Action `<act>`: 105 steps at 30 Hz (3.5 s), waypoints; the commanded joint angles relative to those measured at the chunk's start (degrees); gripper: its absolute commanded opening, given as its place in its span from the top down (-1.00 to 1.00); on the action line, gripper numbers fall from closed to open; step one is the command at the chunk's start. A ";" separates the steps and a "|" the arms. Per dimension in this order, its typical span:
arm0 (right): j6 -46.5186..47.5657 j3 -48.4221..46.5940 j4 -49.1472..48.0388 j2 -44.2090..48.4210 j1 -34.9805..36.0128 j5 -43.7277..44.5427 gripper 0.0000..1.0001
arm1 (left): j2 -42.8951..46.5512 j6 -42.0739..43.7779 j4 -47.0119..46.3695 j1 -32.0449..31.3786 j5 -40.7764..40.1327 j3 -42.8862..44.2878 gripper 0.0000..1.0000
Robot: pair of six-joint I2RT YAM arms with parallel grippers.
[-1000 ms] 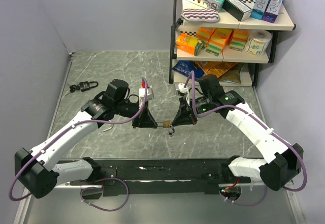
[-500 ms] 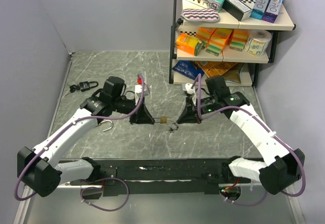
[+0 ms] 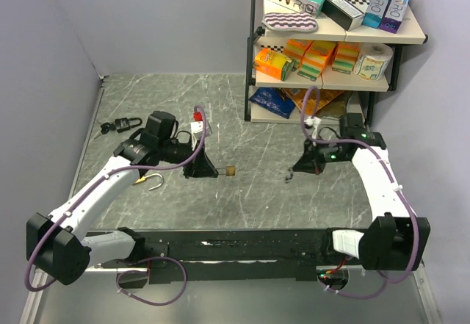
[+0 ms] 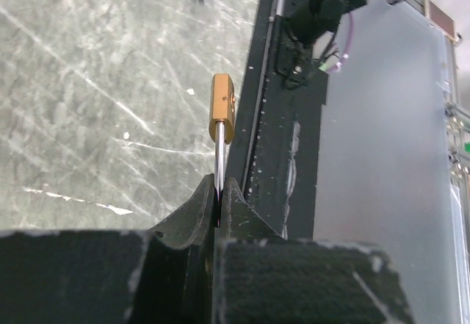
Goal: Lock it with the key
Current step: Place the key at the center of the board, then place the lock at the center of the board.
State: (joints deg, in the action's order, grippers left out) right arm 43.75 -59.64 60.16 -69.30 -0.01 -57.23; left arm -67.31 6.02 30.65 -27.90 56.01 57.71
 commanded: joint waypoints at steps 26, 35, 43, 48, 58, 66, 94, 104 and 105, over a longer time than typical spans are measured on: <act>-2.53 -7.16 -29.14 -32.65 -30.49 24.98 1.00 | -4.59 -2.42 -8.33 -0.14 -8.55 0.47 0.98; -4.46 -5.40 -32.13 -31.52 -27.76 25.07 0.16 | -6.34 -1.28 -6.14 -0.14 -7.85 0.56 0.98; 0.81 -5.14 -26.15 -20.81 -27.06 21.91 -0.46 | -7.57 -3.98 -3.76 -0.05 -4.77 0.99 0.98; 0.73 1.69 -24.92 -7.56 -18.49 15.49 -0.63 | -12.30 -12.69 -4.47 -0.31 -1.00 2.22 0.98; -1.12 7.69 -28.34 11.81 15.10 17.85 -0.87 | -19.62 -17.34 0.83 -0.93 5.49 7.42 0.98; 0.02 7.87 -33.35 11.21 37.16 26.37 -0.95 | -17.68 -18.94 -0.86 -3.39 6.66 6.10 0.98; 0.73 6.29 -39.07 3.29 49.23 37.37 0.21 | -16.01 -20.79 -2.44 -4.18 4.90 5.22 0.98; -9.35 4.18 -33.98 3.91 42.85 31.87 1.00 | -13.21 -23.15 -5.07 2.38 2.70 3.11 -0.79; -10.86 4.18 -32.58 3.91 40.90 30.79 1.00 | -12.33 -24.47 -6.21 3.63 2.53 1.89 -0.98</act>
State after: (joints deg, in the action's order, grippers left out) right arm 40.14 -52.42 24.86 -66.19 47.24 -21.26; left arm -84.40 -15.07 28.64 -29.76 58.65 61.73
